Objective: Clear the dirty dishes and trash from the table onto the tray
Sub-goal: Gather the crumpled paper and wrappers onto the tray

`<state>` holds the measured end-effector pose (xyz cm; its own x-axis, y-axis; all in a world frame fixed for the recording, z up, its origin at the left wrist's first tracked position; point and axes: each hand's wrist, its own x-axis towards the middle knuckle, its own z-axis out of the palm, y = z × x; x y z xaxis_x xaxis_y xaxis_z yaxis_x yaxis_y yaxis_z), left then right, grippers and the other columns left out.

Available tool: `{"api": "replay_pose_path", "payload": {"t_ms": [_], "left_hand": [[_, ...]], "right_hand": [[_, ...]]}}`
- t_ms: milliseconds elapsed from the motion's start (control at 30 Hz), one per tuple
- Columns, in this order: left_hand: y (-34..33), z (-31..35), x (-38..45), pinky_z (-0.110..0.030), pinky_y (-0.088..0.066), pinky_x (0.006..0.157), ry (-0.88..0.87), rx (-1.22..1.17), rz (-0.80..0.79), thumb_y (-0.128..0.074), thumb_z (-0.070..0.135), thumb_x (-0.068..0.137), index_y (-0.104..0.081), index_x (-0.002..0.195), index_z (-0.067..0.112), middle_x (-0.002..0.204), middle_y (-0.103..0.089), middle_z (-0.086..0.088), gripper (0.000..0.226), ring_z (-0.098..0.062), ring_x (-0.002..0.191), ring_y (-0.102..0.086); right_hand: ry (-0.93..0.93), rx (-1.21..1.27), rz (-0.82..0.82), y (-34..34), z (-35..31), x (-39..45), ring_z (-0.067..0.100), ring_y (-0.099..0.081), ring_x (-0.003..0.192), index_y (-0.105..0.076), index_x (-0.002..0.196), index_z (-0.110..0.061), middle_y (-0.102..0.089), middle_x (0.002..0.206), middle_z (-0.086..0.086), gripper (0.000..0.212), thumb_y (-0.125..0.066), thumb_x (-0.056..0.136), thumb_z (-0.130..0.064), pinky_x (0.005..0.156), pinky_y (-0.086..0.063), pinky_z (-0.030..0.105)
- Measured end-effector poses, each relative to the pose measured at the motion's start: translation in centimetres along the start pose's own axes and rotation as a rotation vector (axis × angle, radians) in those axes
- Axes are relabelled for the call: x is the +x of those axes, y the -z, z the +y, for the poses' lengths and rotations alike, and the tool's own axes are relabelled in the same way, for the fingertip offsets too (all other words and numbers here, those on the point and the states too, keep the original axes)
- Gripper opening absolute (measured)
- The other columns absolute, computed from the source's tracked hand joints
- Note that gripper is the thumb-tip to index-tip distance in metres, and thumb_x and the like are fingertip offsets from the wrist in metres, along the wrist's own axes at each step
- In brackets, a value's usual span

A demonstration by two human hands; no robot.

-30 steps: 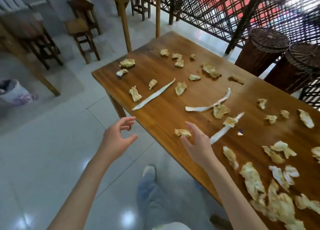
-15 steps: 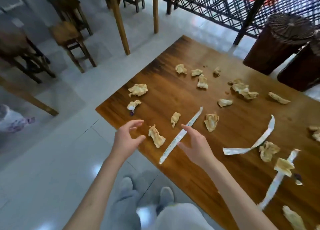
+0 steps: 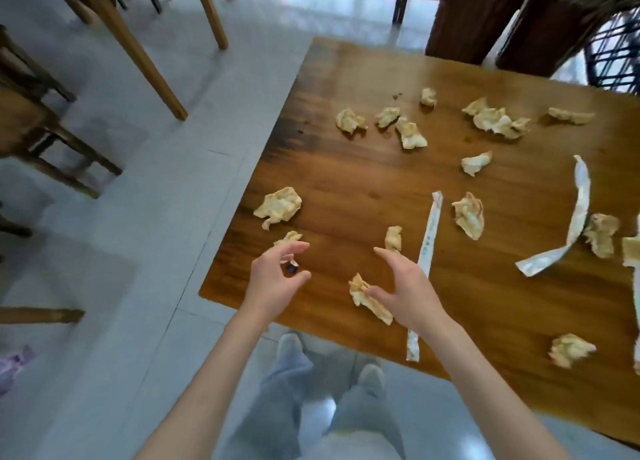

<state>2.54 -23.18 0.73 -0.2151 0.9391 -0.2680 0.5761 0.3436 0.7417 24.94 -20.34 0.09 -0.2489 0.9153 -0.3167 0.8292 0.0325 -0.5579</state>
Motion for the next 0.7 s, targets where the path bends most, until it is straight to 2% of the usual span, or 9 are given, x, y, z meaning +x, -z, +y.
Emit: {"api": "replay_pose_path", "payload": {"t_ms": [67,133,233,300,400,533,633,700], "left_hand": [[0.1,-0.8,0.8,-0.003,-0.037,0.077,-0.044,0.057,-0.001,-0.075,0.020,0.077,-0.060,0.114,0.034,0.117,-0.054,0.018,0.042,0.000,0.106,-0.050],[-0.1,-1.3,1.4,-0.015,-0.040,0.087,-0.090,0.175,0.075,-0.075,0.018,0.078,-0.062,0.115,0.025,0.119,-0.059,0.007,0.040,-0.008,0.111,-0.052],[-0.7,-2.1,2.4,-0.022,-0.040,0.086,-0.065,0.348,0.170,-0.073,0.031,0.078,-0.054,0.127,0.021,0.123,-0.054,-0.003,0.053,-0.019,0.112,-0.049],[-1.3,-2.7,3.3,-0.027,-0.042,0.088,-0.027,0.423,0.140,-0.071,0.038,0.079,-0.043,0.136,0.021,0.128,-0.048,-0.006,0.065,-0.022,0.114,-0.046],[-2.2,-3.1,4.1,-0.031,-0.044,0.091,0.019,0.430,0.099,-0.069,0.033,0.083,-0.040,0.137,0.020,0.127,-0.049,-0.008,0.063,-0.024,0.115,-0.047],[-3.2,-3.8,3.8,-0.027,-0.045,0.087,0.004,0.369,0.100,-0.066,0.022,0.085,-0.045,0.134,0.020,0.120,-0.051,-0.006,0.053,-0.021,0.109,-0.050],[-3.6,-4.4,3.4,-0.026,-0.046,0.084,-0.071,0.373,0.117,-0.059,0.017,0.090,-0.048,0.132,0.018,0.114,-0.057,-0.007,0.043,-0.019,0.103,-0.055],[-3.6,-4.7,3.6,-0.025,-0.047,0.081,-0.115,0.377,0.149,-0.055,0.017,0.093,-0.052,0.128,0.015,0.111,-0.060,-0.006,0.035,-0.018,0.099,-0.057]], "right_hand": [[-0.045,-0.008,0.007,-1.2,-0.4,-0.3,0.014,-0.039,0.130,-0.038,0.139,-0.028,-0.045,0.140,-0.007,0.068,-0.071,0.080,-0.032,0.104,-0.036,0.029],[-0.073,-0.058,-0.010,-2.1,-0.5,-0.7,0.015,-0.040,0.127,-0.038,0.138,-0.030,-0.046,0.139,-0.007,0.070,-0.073,0.078,-0.034,0.102,-0.040,0.032],[-0.049,-0.235,-0.009,-3.6,-0.6,-1.0,0.017,-0.047,0.115,-0.042,0.135,-0.031,-0.050,0.129,-0.003,0.064,-0.072,0.079,-0.032,0.091,-0.047,0.030],[-0.017,-0.266,0.022,-4.6,-0.6,-0.8,0.014,-0.052,0.101,-0.051,0.125,-0.026,-0.054,0.115,-0.003,0.044,-0.067,0.084,-0.023,0.078,-0.047,0.023],[0.014,-0.227,0.070,-5.2,-0.5,-0.3,0.014,-0.054,0.088,-0.059,0.105,-0.020,-0.054,0.096,-0.003,0.016,-0.055,0.091,-0.013,0.065,-0.044,0.020],[-0.004,-0.177,0.218,-4.2,0.1,1.0,0.016,-0.054,0.083,-0.060,0.100,-0.015,-0.057,0.094,0.000,0.011,-0.056,0.090,-0.013,0.065,-0.049,0.026],[-0.034,-0.192,0.329,-3.1,0.3,2.4,0.019,-0.052,0.086,-0.063,0.100,-0.012,-0.058,0.095,0.004,0.013,-0.059,0.088,-0.015,0.062,-0.045,0.027],[-0.064,-0.232,0.370,-2.6,0.5,3.6,0.021,-0.049,0.095,-0.063,0.103,-0.010,-0.057,0.103,0.006,0.017,-0.062,0.087,-0.016,0.066,-0.044,0.027]]}}
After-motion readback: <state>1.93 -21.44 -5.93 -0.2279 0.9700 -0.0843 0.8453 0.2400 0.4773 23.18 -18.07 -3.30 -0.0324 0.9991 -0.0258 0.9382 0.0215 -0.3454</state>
